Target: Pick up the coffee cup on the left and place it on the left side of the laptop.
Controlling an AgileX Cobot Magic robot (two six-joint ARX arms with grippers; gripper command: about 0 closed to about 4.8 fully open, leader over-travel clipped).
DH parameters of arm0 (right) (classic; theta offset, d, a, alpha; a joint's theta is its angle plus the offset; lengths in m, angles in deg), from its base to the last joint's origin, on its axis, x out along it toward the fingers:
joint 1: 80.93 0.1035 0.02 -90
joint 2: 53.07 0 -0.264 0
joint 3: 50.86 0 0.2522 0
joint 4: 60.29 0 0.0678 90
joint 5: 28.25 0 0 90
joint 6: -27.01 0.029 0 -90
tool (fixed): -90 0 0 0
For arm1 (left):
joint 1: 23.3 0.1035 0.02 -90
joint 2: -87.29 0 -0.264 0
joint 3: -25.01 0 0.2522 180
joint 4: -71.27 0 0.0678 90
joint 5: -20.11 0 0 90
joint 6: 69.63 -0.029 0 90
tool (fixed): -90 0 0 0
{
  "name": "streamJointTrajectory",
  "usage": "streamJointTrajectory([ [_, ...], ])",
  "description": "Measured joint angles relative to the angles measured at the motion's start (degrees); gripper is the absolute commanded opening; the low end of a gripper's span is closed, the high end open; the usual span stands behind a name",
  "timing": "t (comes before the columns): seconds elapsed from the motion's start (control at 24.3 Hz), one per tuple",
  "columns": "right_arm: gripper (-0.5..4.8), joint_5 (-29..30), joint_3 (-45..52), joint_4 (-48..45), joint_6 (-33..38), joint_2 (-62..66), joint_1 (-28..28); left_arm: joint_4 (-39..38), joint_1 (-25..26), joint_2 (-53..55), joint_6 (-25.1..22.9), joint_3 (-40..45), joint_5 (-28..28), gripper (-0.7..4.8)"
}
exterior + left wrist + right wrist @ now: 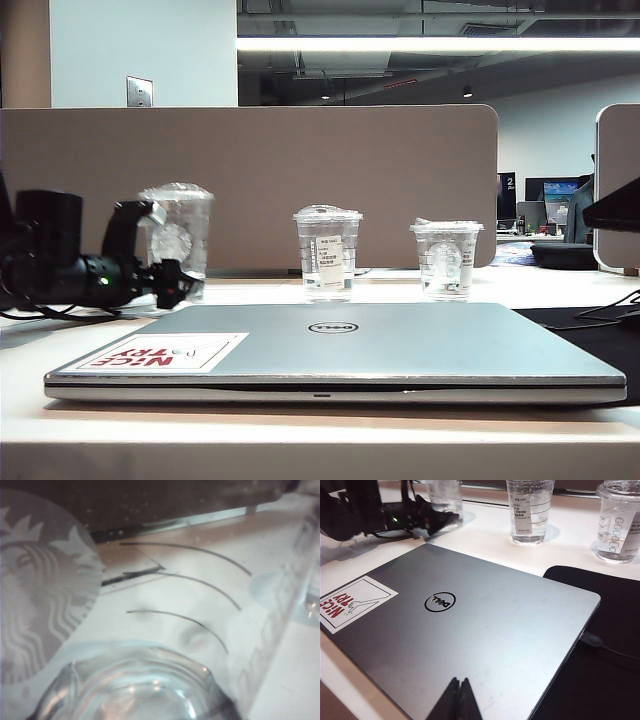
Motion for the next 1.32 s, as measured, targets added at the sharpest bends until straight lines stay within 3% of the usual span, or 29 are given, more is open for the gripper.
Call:
streamJointTrajectory([
  [0.49, -0.05, 0.0, 0.0, 0.0, 0.0, 0.0, 0.0, 1.0, 4.5, -13.6, 0.5, 12.3, 7.0, 3.27],
  [0.62, -0.05, 0.0, 0.0, 0.0, 0.0, 0.0, 0.0, 4.2, 5.9, -18.4, 0.5, 19.2, 7.6, 3.32],
  [0.86, -0.05, 0.0, 0.0, 0.0, 0.0, 0.0, 0.0, 18.5, 7.1, -20.9, 2.6, 35.0, 5.6, 3.32],
  [1.32, -0.05, 0.0, 0.0, 0.0, 0.0, 0.0, 0.0, 19.5, 7.1, -22.9, 1.3, 49.0, 3.4, 3.32],
])
